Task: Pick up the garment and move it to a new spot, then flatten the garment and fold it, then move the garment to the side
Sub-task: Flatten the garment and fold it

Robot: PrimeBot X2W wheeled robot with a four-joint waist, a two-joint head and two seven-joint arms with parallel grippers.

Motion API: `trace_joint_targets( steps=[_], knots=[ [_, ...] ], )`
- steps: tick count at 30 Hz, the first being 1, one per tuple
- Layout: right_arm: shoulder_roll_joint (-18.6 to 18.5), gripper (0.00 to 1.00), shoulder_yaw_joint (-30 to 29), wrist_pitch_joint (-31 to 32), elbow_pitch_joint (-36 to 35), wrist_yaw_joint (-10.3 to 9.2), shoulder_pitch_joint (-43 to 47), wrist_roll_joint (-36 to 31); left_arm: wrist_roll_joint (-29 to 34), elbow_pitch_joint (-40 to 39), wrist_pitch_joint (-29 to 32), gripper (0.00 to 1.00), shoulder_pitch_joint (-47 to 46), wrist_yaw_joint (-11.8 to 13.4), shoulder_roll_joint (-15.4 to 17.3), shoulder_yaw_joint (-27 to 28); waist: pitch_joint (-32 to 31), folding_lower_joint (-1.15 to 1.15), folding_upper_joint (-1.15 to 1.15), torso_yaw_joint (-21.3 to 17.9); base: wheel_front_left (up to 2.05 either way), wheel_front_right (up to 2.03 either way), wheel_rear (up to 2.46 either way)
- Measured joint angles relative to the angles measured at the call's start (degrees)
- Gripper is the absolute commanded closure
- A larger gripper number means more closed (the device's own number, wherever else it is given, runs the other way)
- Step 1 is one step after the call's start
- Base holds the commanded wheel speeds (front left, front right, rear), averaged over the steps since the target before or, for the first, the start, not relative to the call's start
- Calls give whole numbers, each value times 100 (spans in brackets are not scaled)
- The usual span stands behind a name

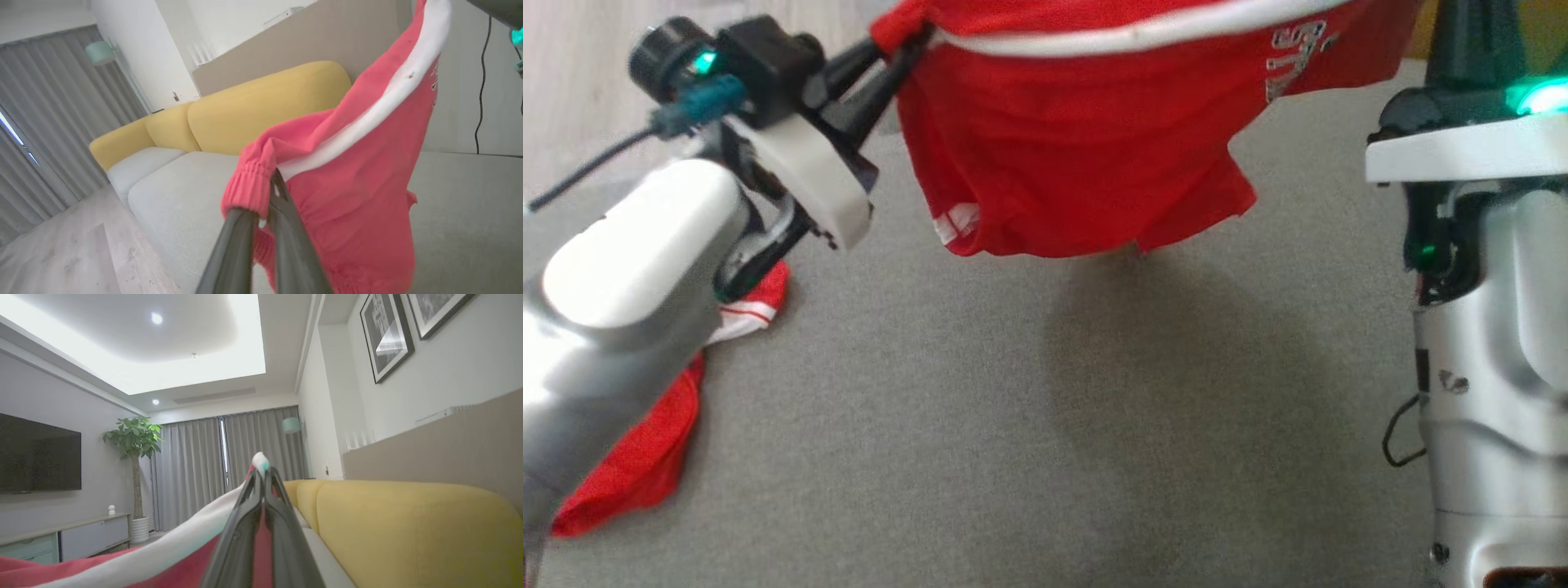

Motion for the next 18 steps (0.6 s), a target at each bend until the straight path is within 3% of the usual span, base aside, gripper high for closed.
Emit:
trace_joint_targets(
  steps=[8, 18],
  knots=[
    [-9, 100, -35, 513, -875, 0, 413, -73, -318, -1081, 18, 100, 108, 421, 354, 279, -370, 0, 0, 48, 0, 0, 0],
    [-3, 100, -512, 1257, -2263, 0, 1830, 212, -833, -3250, 572, 100, 1012, 1229, 1216, 320, -430, 0, 0, 91, 0, 0, 0]
  ],
)
